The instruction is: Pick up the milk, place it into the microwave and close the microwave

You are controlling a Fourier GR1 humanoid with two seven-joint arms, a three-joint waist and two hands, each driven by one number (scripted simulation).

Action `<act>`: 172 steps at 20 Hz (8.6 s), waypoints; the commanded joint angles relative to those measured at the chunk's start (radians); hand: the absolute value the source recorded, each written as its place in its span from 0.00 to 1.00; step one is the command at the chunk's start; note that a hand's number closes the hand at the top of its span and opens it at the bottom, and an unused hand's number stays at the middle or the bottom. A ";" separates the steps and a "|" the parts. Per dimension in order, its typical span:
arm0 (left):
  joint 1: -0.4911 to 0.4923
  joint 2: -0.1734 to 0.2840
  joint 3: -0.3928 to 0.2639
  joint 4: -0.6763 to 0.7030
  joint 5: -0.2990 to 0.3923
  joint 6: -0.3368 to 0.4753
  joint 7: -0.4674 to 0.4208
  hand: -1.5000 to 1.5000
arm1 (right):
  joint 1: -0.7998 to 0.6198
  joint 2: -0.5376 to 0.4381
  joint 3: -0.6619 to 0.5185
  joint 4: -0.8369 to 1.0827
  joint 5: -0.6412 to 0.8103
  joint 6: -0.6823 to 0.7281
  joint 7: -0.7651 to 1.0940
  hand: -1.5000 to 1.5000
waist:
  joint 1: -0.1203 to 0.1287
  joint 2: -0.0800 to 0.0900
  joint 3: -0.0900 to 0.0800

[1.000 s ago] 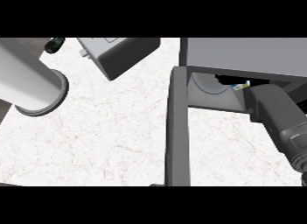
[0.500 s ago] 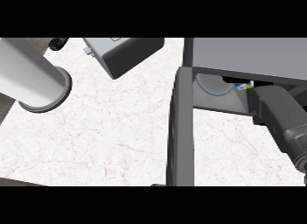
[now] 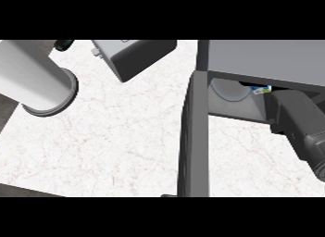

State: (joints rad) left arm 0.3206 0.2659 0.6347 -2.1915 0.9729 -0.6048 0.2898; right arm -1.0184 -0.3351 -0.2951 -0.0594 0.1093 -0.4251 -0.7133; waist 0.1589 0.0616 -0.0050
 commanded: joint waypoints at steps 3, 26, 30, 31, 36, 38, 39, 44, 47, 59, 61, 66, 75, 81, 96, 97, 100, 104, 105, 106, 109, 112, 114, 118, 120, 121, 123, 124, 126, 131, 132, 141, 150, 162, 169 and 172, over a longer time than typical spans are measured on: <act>-0.016 0.008 0.009 0.015 -0.031 0.001 -0.002 0.00 | -0.031 -0.082 0.035 0.001 0.034 0.033 0.012 1.00 | 0.022 0.032 0.013; -0.105 0.049 -0.026 0.081 -0.115 -0.029 0.002 0.00 | -0.160 0.010 0.102 0.017 0.075 0.075 0.134 0.00 | 0.060 0.026 0.008; -0.106 0.024 -0.056 0.087 -0.123 -0.041 -0.002 0.00 | -0.178 0.064 0.101 0.010 0.069 0.024 0.149 0.00 | 0.070 0.021 0.007; -0.103 0.018 -0.064 0.077 -0.126 -0.038 0.001 0.00 | -0.195 0.055 0.095 0.007 0.063 0.009 0.168 0.00 | 0.067 0.016 0.007; -0.112 0.021 -0.080 0.095 -0.144 -0.049 0.007 0.00 | -0.214 0.107 0.093 -0.016 0.052 0.000 0.145 0.00 | 0.056 0.010 0.008; -0.102 0.025 -0.073 0.089 -0.152 -0.050 0.011 0.00 | -0.198 0.102 0.091 -0.017 0.048 -0.010 0.133 0.00 | 0.052 0.006 0.008; -0.100 0.015 -0.090 0.103 -0.159 -0.059 0.012 0.00 | -0.200 0.113 0.081 -0.026 0.037 -0.015 0.121 0.00 | 0.042 0.006 0.008; -0.099 -0.001 -0.102 0.131 -0.176 -0.067 0.010 0.00 | -0.192 0.095 0.054 -0.028 0.011 -0.058 0.111 0.00 | 0.004 -0.002 0.007; -0.092 -0.019 -0.122 0.141 -0.201 -0.089 0.005 0.00 | -0.193 0.097 0.053 -0.026 0.011 -0.084 0.104 0.00 | -0.012 -0.004 0.007; -0.049 -0.131 -0.233 0.129 -0.279 -0.195 -0.033 0.00 | -0.126 0.089 0.041 -0.023 -0.012 0.172 0.068 0.00 | -0.081 -0.027 0.007; -0.017 -0.161 -0.264 0.096 -0.285 -0.218 -0.036 0.00 | -0.062 0.068 0.021 -0.033 -0.036 0.285 0.011 0.00 | -0.095 -0.035 0.008; 0.029 -0.156 -0.327 0.175 -0.332 -0.348 -0.032 0.00 | -0.003 0.120 -0.011 -0.053 -0.079 0.433 -0.036 0.00 | -0.126 -0.049 0.006; -0.066 -0.264 -0.400 0.232 -0.625 -0.348 -0.120 0.00 | 0.202 0.249 -0.003 -0.124 -0.113 0.571 -0.143 0.00 | -0.173 -0.068 0.004; -0.096 -0.265 -0.510 0.254 -0.754 -0.276 -0.179 1.00 | 0.358 0.284 0.068 -0.219 -0.080 0.578 -0.134 0.00 | -0.206 -0.081 0.002; -0.302 -0.261 -0.638 0.504 -1.101 -0.186 -0.359 1.00 | 0.905 0.216 0.124 -0.633 -0.116 0.635 -0.211 0.00 | -0.241 -0.075 -0.001; -0.298 -0.266 -0.678 0.502 -1.101 -0.147 -0.357 1.00 | 0.924 0.142 0.111 -0.669 -0.131 0.685 -0.186 0.00 | -0.248 -0.077 -0.002; -0.324 -0.266 -0.766 0.586 -1.172 -0.078 -0.427 1.00 | 1.052 0.145 0.127 -0.806 -0.152 0.716 -0.175 0.00 | -0.239 -0.073 -0.002; -0.371 -0.266 -0.865 0.672 -1.253 0.048 -0.532 1.00 | 1.211 0.111 0.134 -0.999 -0.215 0.813 -0.168 0.00 | -0.226 -0.068 -0.001; -0.348 -0.266 -0.886 0.680 -1.254 0.073 -0.549 1.00 | 1.265 0.105 0.138 -1.065 -0.235 0.830 -0.142 0.00 | -0.227 -0.070 -0.001; -0.393 -0.266 -0.900 0.697 -1.246 0.083 -0.551 1.00 | 1.288 0.081 0.134 -1.126 -0.259 0.856 -0.111 0.00 | -0.211 -0.067 0.000; -0.373 -0.266 -1.050 0.757 -1.259 0.203 -0.597 1.00 | 1.362 0.103 0.145 -1.310 -0.305 0.829 -0.061 0.00 | -0.206 -0.066 0.000; -0.429 -0.266 -1.118 0.838 -1.214 0.215 -0.555 1.00 | 1.481 0.048 0.149 -1.441 -0.373 0.926 -0.035 0.00 | -0.216 -0.064 0.001; -0.432 -0.266 -1.262 0.892 -1.155 0.319 -0.544 1.00 | 1.494 0.051 0.173 -1.468 -0.384 0.940 -0.035 0.00 | -0.224 -0.061 0.001; -0.518 -0.266 -1.424 0.952 -1.086 0.525 -0.526 1.00 | 1.483 0.048 0.202 -1.626 -0.468 0.930 0.089 0.00 | -0.221 -0.057 0.001; -0.583 -0.266 -1.475 0.972 -1.021 0.578 -0.496 1.00 | 1.549 0.023 0.211 -1.707 -0.492 0.959 0.111 0.00 | -0.230 -0.057 0.001; -0.565 -0.266 -1.546 0.948 -1.015 0.660 -0.471 1.00 | 1.550 0.010 0.208 -1.722 -0.493 0.961 0.113 0.00 | -0.234 -0.058 0.001; -0.628 -0.266 -1.571 0.980 -0.949 0.724 -0.460 1.00 | 1.553 0.008 0.222 -1.800 -0.525 0.950 0.165 0.00 | -0.238 -0.055 0.001; -0.634 -0.265 -1.619 0.998 -0.939 0.760 -0.499 1.00 | 1.528 -0.009 0.212 -1.787 -0.550 0.959 0.181 0.00 | -0.241 -0.053 0.001; -0.712 -0.265 -1.608 0.991 -0.886 0.821 -0.472 1.00 | 1.538 -0.033 0.214 -1.847 -0.562 0.964 0.208 0.00 | -0.264 -0.051 0.000; -0.832 -0.265 -1.646 1.016 -0.814 0.958 -0.440 1.00 | 1.535 -0.018 0.260 -1.941 -0.581 0.938 0.264 0.00 | -0.294 -0.044 -0.001; -0.817 -0.264 -1.671 1.020 -0.805 1.000 -0.470 1.00 | 1.556 -0.064 0.241 -1.953 -0.584 0.971 0.275 0.00 | -0.301 -0.045 -0.001; -1.000 -0.265 -1.623 1.067 -0.631 1.176 -0.481 1.00 | 1.534 -0.068 0.273 -2.043 -0.635 0.915 0.381 0.00 | -0.329 -0.033 0.000; -1.174 -0.266 -1.552 1.212 -0.481 1.224 -0.511 1.00 | 1.530 -0.083 0.266 -2.105 -0.700 0.869 0.454 0.00 | -0.360 -0.018 0.001; -1.308 -0.266 -1.446 1.391 -0.292 1.172 -0.600 1.00 | 1.501 -0.119 0.238 -2.159 -0.754 0.827 0.525 0.00 | -0.392 0.003 0.002; -1.291 -0.266 -1.442 1.428 -0.214 1.143 -0.654 1.00 | 1.481 -0.135 0.209 -2.160 -0.796 0.830 0.532 0.00 | -0.408 0.010 0.003; -1.289 -0.266 -1.423 1.427 -0.170 1.143 -0.657 1.00 | 1.467 -0.148 0.202 -2.166 -0.811 0.831 0.542 0.00 | -0.411 0.013 0.003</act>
State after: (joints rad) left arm -0.9144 -0.0003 -0.8515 -0.8601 0.7474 0.5625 -0.3690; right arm 0.4577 -0.4724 -0.0817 -2.2229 -0.6832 0.4075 -0.1814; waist -0.2405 0.0567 -0.0022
